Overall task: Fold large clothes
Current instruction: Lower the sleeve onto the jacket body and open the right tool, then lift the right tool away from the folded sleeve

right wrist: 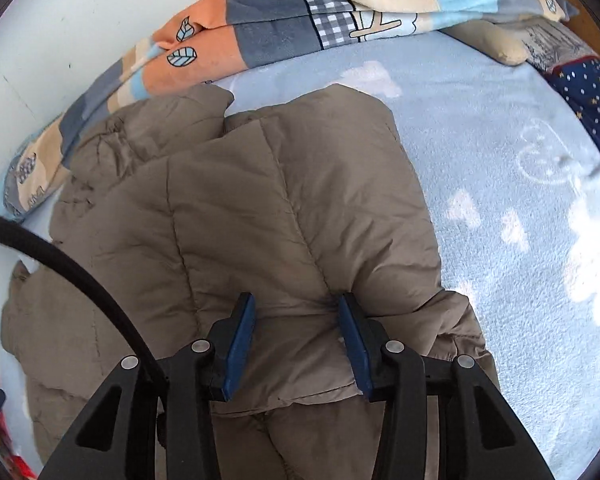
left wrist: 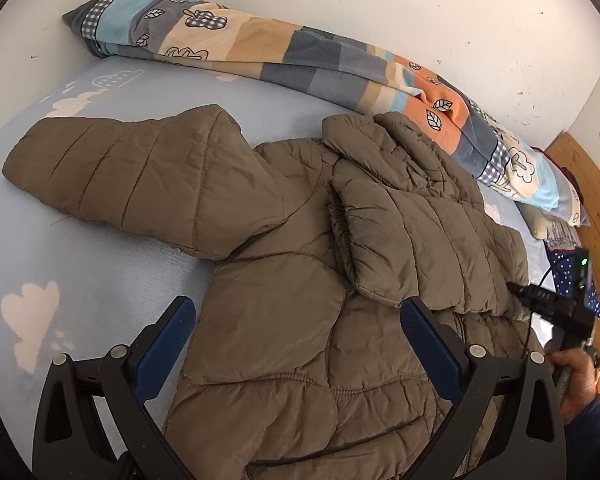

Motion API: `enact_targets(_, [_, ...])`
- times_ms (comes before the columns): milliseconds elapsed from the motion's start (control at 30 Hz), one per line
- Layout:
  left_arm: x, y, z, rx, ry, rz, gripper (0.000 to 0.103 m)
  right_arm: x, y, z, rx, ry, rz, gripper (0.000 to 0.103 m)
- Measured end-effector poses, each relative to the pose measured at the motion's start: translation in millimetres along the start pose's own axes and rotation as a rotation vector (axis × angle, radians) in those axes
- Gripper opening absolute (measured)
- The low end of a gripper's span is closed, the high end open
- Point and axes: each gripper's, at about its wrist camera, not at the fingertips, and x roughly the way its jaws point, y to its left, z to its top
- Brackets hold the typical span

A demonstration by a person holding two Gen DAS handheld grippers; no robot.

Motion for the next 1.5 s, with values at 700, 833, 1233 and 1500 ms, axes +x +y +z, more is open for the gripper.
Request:
enact_targets(700, [4, -8, 0, 0.028, 0.001, 0.032, 0.102, -8, 204, -74, -0.443, 0.045, 0.108, 0.05])
enact_targets(833, [6, -17, -2, 0.054, -0.002, 0.041, 0.102, -40, 184, -66, -0.388, 0.002, 0.17, 0.05])
enact_targets(1233, [12, -43, -15, 0.172, 0.011, 0.066, 0.102, -42, 70, -35, -0.206, 0.009, -0.063, 0.057])
enact_targets(1500, [-40, -58, -8, 0.289, -0.044, 0.029, 0.102, -87, 66, -45, -0.174, -0.052, 0.039, 0.059])
